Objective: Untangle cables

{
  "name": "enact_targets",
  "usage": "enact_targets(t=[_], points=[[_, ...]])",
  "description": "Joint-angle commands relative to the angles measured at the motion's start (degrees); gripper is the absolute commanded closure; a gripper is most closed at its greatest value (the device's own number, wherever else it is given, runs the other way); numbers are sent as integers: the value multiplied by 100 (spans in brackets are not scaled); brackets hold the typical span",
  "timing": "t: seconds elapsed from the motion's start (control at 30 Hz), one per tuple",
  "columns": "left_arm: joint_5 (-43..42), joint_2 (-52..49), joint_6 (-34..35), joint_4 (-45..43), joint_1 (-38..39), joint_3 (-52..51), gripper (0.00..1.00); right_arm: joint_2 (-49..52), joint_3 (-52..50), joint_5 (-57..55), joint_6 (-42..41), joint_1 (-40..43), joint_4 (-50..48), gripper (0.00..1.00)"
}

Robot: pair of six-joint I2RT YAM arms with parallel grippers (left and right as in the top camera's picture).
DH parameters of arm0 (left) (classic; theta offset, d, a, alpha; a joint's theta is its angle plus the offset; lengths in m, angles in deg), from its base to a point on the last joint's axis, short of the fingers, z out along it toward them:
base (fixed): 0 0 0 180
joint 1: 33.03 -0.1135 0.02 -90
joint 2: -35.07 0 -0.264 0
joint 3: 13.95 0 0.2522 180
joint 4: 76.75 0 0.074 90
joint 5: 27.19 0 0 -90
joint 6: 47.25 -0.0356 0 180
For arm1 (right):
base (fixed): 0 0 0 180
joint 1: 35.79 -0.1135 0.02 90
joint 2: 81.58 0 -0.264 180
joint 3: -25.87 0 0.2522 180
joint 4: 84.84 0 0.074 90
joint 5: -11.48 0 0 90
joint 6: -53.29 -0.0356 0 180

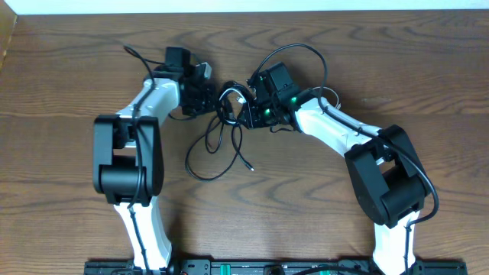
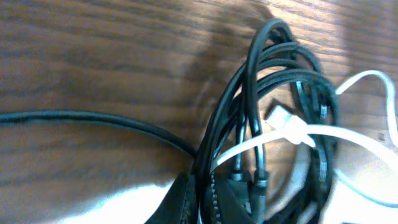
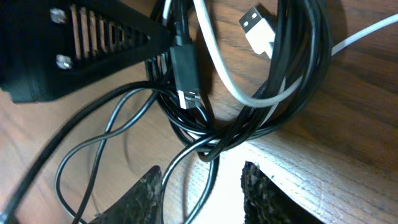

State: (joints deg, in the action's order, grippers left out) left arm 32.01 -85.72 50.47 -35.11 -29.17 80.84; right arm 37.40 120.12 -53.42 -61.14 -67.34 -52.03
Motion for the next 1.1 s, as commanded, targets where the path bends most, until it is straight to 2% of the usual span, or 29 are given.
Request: enact_targets(t=[0.0, 0.17, 0.33, 0.43, 0.67, 0.73, 0.9, 1.07], points=[[-686, 533, -52, 101, -302, -17, 93, -487, 4, 599, 378, 125, 0, 60], [-1471, 815, 273, 181, -579, -17, 92, -1047, 4, 839, 501, 238, 61, 56], [-1722, 831, 1683, 210, -695, -20, 93, -1373, 4, 1381, 750, 238, 20, 55], [-1722, 831, 2218, 289, -695, -20, 92, -1537, 4, 1786, 890, 238, 52, 55], [-1722, 831, 2603, 157, -695, -20, 93, -1644, 2, 1735, 1051, 190, 518, 51], [-1720, 831, 2702, 142, -695, -20, 92, -1644, 2, 1158, 1104, 177, 741, 49], [-1720, 831, 3110, 184, -688, -20, 92, -1633, 2, 592, 1104, 146, 734, 37], [-1633, 831, 3442, 232, -627, -20, 93, -1631, 2, 610, 1128, 35, 682, 35]])
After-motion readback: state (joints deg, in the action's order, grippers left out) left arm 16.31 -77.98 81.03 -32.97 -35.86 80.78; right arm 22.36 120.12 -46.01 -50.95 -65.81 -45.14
